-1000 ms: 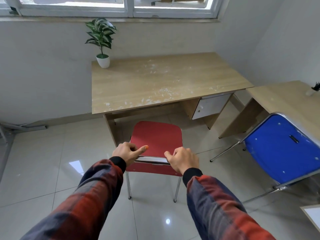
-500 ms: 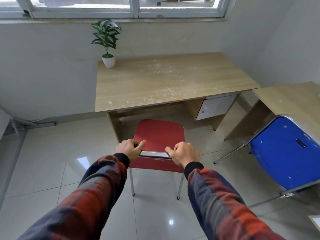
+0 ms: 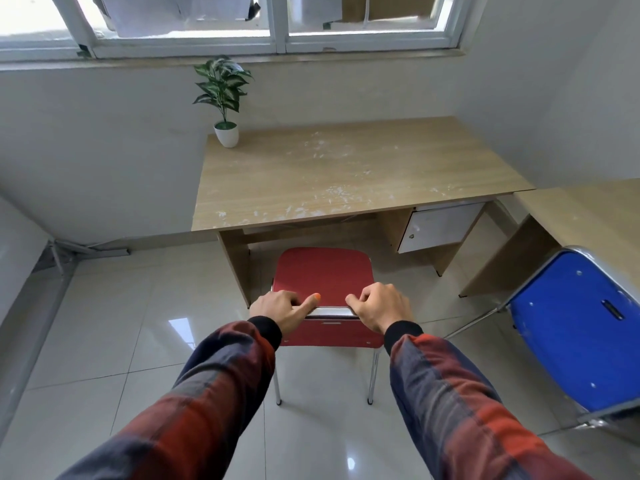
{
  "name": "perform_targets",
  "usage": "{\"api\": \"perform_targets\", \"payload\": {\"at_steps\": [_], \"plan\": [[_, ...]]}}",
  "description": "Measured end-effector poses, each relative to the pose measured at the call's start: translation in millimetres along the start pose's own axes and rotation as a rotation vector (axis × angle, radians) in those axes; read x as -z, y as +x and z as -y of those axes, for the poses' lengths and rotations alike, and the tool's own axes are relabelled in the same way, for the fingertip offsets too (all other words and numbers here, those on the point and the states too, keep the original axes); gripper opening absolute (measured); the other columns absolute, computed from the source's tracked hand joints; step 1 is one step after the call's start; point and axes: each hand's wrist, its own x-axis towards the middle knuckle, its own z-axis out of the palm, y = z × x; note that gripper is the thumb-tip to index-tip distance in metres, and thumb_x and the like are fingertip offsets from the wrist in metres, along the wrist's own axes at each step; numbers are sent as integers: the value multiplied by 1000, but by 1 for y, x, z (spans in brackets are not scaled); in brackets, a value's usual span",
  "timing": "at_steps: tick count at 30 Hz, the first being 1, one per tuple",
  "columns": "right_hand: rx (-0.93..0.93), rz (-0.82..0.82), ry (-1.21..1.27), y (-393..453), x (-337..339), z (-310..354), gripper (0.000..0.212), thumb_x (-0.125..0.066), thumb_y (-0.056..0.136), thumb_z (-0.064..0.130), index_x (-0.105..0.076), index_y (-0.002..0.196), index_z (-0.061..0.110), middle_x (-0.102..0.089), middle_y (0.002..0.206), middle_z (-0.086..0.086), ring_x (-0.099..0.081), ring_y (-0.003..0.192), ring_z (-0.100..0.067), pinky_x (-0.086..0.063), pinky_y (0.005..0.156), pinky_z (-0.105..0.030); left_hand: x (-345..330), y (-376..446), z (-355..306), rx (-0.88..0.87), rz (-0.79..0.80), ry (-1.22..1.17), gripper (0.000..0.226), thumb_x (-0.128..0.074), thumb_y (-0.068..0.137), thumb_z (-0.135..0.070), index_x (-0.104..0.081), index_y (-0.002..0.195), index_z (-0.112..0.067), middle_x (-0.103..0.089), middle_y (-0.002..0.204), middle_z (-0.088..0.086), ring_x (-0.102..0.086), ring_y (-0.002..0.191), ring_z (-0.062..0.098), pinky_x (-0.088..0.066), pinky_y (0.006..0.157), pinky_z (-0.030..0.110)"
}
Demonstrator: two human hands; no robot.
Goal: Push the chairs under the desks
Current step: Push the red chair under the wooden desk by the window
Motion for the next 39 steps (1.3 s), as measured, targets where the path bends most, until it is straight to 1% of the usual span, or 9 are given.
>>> {"api": "perform_targets", "payload": {"at_steps": [3, 9, 13, 16, 21, 24, 29, 33, 39], "plan": [[9, 9, 9, 4, 3, -7, 52, -52, 85, 61, -67, 61, 18, -64, 60, 6, -60, 62, -16, -44, 58, -27, -1, 1, -8, 39, 14, -2, 80, -25, 77, -87, -73, 77, -24, -67, 70, -4, -61, 69, 18, -50, 63, 30], [-39, -16, -10, 2, 1, -4, 52, -49, 86, 58, -71, 65, 16, -66, 63, 5, -62, 63, -19, -47, 60, -28, -6, 6, -11, 114, -78, 61, 70, -36, 82, -79, -63, 56, -20, -60, 56, -4, -58, 59, 17, -44, 55, 27], [-49, -36, -25, 6, -6, 15, 54, -46, 84, 61, -72, 71, 16, -67, 66, 5, -60, 63, -21, -46, 59, -28, 4, 21, 8, 106, -87, 74, 71, -38, 84, -78, -67, 61, -17, -61, 58, -3, -56, 59, 17, -39, 54, 27], [-24, -19, -35, 16, -11, 31, 54, -45, 83, 63, -71, 74, 16, -65, 67, 3, -57, 63, -22, -42, 58, -29, 16, 33, 19, 133, -70, 57, 66, -39, 86, -74, -65, 58, -20, -58, 57, -6, -52, 57, 13, -34, 52, 27], [-17, -14, -29, 41, 0, 20, 54, -47, 79, 63, -72, 67, 15, -68, 64, 3, -63, 64, -22, -55, 64, -32, 10, 49, 8, 154, -99, 10, 70, -35, 83, -79, -62, 56, -20, -58, 56, -6, -57, 61, 17, -45, 60, 29], [-15, -10, -29, 55, 4, 8, 51, -49, 81, 61, -71, 65, 18, -68, 65, 5, -65, 67, -21, -56, 68, -33, 4, 57, -3, 151, -136, -10, 69, -34, 81, -81, -65, 59, -23, -60, 58, -7, -59, 64, 17, -48, 64, 29], [-46, -34, -40, 62, -1, 16, 49, -50, 84, 57, -71, 63, 18, -66, 63, 6, -62, 65, -22, -51, 64, -30, 6, 68, 5, 132, -165, -7, 63, -38, 83, -77, -66, 63, -23, -61, 62, -9, -59, 66, 17, -49, 65, 30], [-96, -52, -18, 64, -10, 40, 52, -47, 83, 58, -69, 61, 16, -64, 60, 5, -61, 61, -21, -53, 63, -31, 18, 82, 27, 90, -140, -17, 59, -41, 85, -73, -62, 60, -23, -60, 61, -8, -59, 65, 18, -45, 63, 29], [-167, -54, -15, 64, -18, 60, 50, -50, 91, 52, -71, 65, 14, -62, 59, 5, -54, 56, -17, -39, 54, -26, 30, 95, 45, 31, -73, 5, 58, -41, 84, -74, -63, 65, -24, -62, 66, -7, -59, 69, 20, -45, 64, 29]]}}
